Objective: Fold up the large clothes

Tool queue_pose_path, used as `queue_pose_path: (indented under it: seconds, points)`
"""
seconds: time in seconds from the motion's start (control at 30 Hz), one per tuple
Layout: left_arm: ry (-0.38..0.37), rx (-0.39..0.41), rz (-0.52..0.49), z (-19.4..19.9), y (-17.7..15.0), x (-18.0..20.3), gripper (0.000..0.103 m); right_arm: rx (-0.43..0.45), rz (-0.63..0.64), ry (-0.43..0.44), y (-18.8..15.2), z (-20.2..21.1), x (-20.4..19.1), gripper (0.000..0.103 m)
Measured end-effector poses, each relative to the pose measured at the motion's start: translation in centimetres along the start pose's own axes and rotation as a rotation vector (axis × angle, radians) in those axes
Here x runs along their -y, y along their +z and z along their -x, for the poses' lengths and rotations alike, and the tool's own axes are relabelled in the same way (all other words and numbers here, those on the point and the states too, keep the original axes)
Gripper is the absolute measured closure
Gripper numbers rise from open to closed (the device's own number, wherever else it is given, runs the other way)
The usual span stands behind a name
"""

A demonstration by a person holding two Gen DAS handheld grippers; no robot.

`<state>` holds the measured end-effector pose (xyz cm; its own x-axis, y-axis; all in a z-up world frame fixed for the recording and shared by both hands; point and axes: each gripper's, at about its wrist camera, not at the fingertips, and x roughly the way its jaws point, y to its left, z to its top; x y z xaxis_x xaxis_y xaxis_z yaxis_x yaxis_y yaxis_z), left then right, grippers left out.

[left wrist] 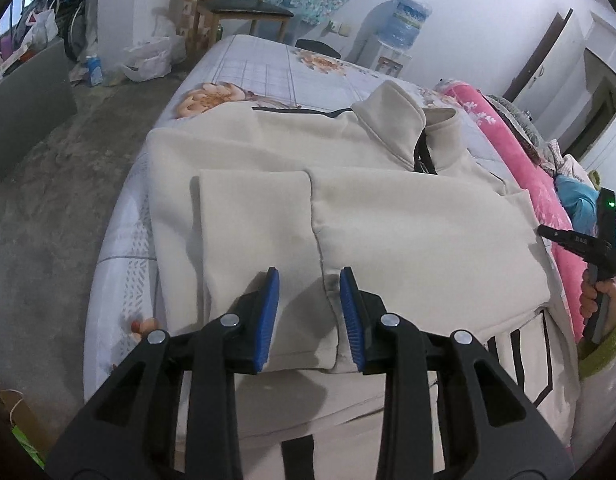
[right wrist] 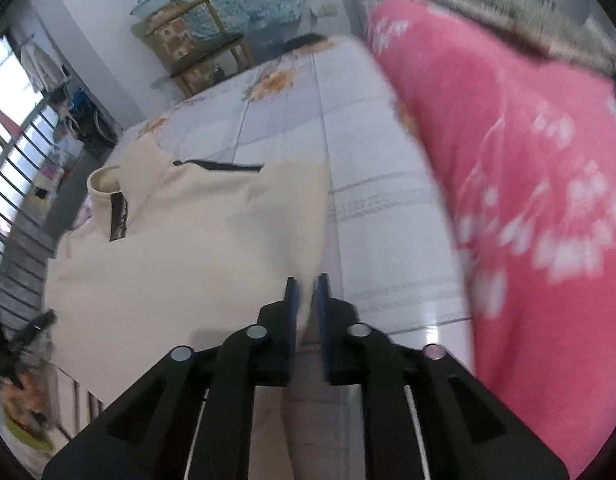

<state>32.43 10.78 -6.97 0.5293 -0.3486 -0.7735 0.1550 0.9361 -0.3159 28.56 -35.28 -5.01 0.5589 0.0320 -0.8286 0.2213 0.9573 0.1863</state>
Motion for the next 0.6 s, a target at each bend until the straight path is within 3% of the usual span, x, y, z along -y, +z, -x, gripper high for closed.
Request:
queue_pose_path:
  seconds: [0.07,0.13,0.2,0.27,0.43,0.5,0.57,0.6]
  points:
    - [-0.001,0.014,-0.006,0.6,0.0,-0.2,0.073,0.04,0.078,-0.048,-0.2,2.1,-1.4,0.086]
    - [0.013,0.024,-0.013,1.0,-0.1,-0.5,0.073,0.063,0.21,-0.002,-1.5,4.6,-3.9,0.077]
    - [0.01,0.024,-0.008,1.1,-0.2,-0.9,0.073,0.054,0.352,0.035,-3.4,5.8,-6.3,0.068]
    - [0.019,0.02,0.001,0.7,-0.5,-1.3,0.076,0.017,0.462,0.016,-5.5,5.6,-8.3,0.068]
    - [0.011,0.012,0.026,1.1,-1.2,-1.6,0.079,-0.175,0.403,-0.045,-6.8,0.7,-6.8,0.067]
    - [0.012,0.002,0.017,1.5,-1.4,-1.6,0.079,-0.168,0.384,-0.043,-6.5,1.3,-6.4,0.067]
    - [0.006,0.005,0.009,2.3,-1.6,-1.5,0.079,-0.131,0.386,-0.099,-6.0,2.7,-6.9,0.067]
    - [-0.012,0.015,0.001,3.0,-1.6,-1.4,0.079,-0.108,0.384,-0.078,-5.7,3.7,-7.4,0.067]
